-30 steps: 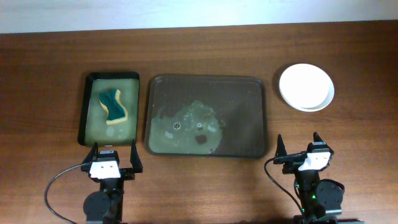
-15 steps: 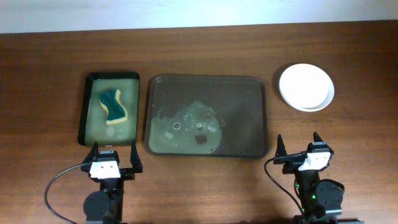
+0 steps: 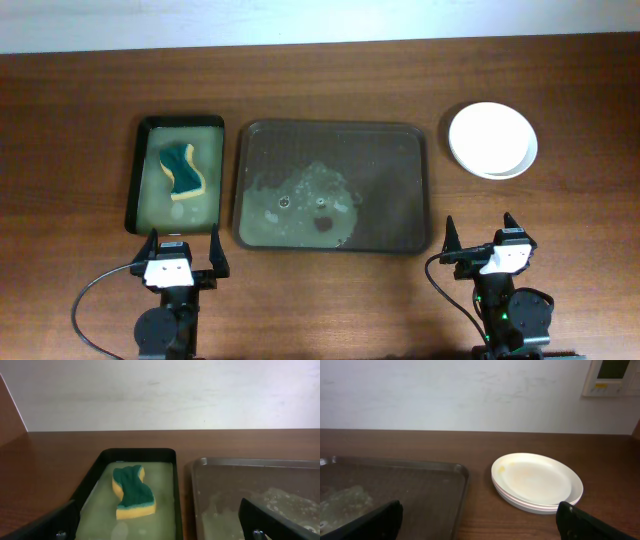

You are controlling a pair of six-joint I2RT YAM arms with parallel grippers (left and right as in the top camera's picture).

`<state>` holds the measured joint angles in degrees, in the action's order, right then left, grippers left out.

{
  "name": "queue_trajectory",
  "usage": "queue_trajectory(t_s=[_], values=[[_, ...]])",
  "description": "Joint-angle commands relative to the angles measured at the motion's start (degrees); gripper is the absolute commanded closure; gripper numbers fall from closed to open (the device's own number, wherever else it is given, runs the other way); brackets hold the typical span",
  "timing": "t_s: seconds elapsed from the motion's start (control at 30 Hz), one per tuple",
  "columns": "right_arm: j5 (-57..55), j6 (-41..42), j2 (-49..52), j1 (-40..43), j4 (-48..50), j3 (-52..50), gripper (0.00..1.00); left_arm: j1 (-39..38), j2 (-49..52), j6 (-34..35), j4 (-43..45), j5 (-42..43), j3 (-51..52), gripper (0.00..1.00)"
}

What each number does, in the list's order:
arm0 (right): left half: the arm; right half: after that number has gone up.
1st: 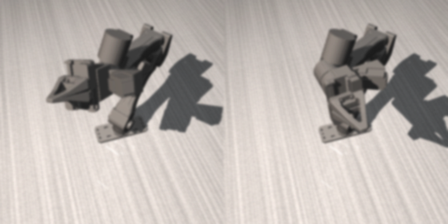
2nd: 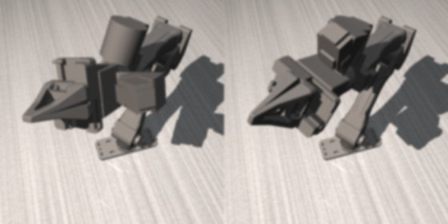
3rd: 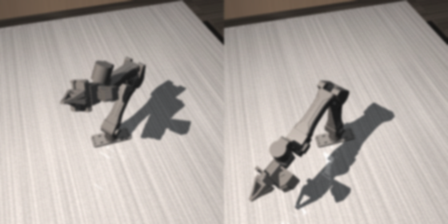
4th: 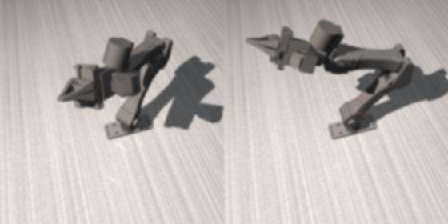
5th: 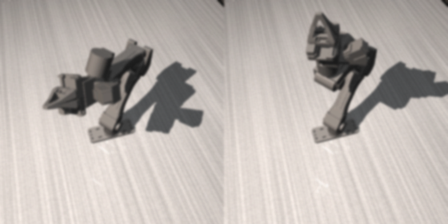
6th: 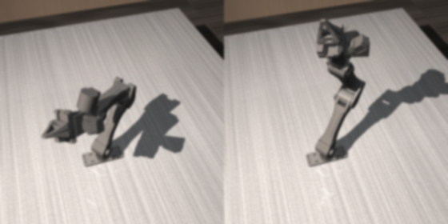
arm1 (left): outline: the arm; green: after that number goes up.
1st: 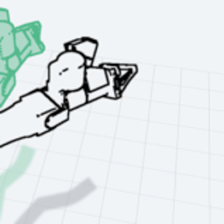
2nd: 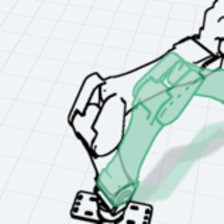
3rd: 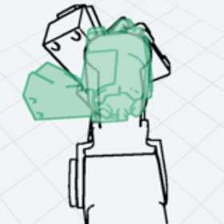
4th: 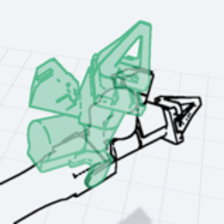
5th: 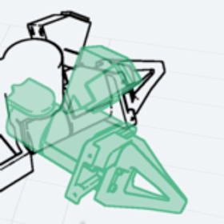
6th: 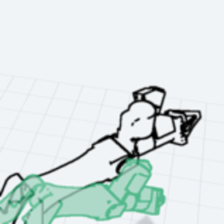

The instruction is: Clean dirty plates on tray and stack at the side

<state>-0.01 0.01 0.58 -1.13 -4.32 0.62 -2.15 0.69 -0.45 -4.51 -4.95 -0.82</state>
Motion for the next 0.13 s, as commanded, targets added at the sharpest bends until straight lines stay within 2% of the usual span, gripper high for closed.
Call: queue_trajectory(t_s=[0.0,0.1], values=[[-0.50,0.50,-0.37,0.39,-0.39,-0.31,0.02,0.20,-0.42,-1.31,0.15,-0.24,0.35,0.01],[-0.50,0.50,-0.39,0.39,-0.39,-0.31,0.02,0.20,-0.39,-1.31,0.15,-0.24,0.35,0.01]])
